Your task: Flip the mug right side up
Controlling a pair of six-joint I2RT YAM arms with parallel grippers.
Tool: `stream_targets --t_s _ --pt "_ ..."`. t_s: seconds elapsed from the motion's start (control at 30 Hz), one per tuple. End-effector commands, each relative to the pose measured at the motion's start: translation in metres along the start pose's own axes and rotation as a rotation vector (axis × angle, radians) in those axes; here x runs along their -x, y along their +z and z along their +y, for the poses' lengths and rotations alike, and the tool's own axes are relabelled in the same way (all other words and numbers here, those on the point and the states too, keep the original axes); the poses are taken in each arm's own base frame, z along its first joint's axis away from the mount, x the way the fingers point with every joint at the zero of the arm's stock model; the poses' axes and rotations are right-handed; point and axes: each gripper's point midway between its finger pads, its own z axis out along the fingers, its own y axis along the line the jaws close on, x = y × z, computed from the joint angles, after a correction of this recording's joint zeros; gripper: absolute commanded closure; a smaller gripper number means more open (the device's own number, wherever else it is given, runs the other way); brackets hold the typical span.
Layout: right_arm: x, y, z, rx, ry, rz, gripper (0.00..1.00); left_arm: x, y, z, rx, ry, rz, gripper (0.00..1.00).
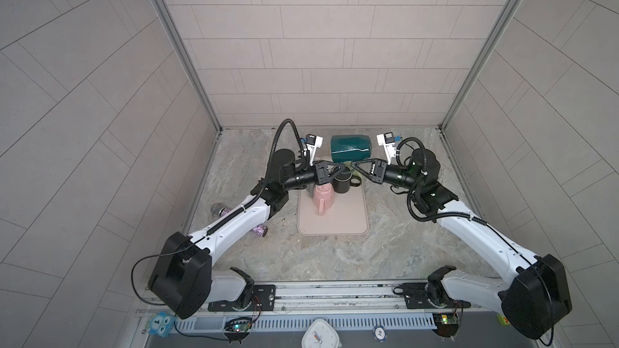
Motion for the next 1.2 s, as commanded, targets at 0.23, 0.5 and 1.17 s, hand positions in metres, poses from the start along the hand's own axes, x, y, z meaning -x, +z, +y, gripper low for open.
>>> stream_targets --t_s 0.23,0.5,1.17 --pt "0.002 -0.004 0.019 0.042 -0.098 0.018 1.00 0.018 -0.004 -0.016 -0.026 0.093 -0.042 0.93" --pt "-0.005 -0.003 0.007 0.004 -0.101 0.039 1.00 0.022 -0.010 -0.021 -0.012 0.113 -0.069 1.00" --pt "-0.011 0.001 0.001 0.014 -0.076 0.061 1.00 0.025 -0.019 -0.057 -0.150 0.200 -0.092 0.88"
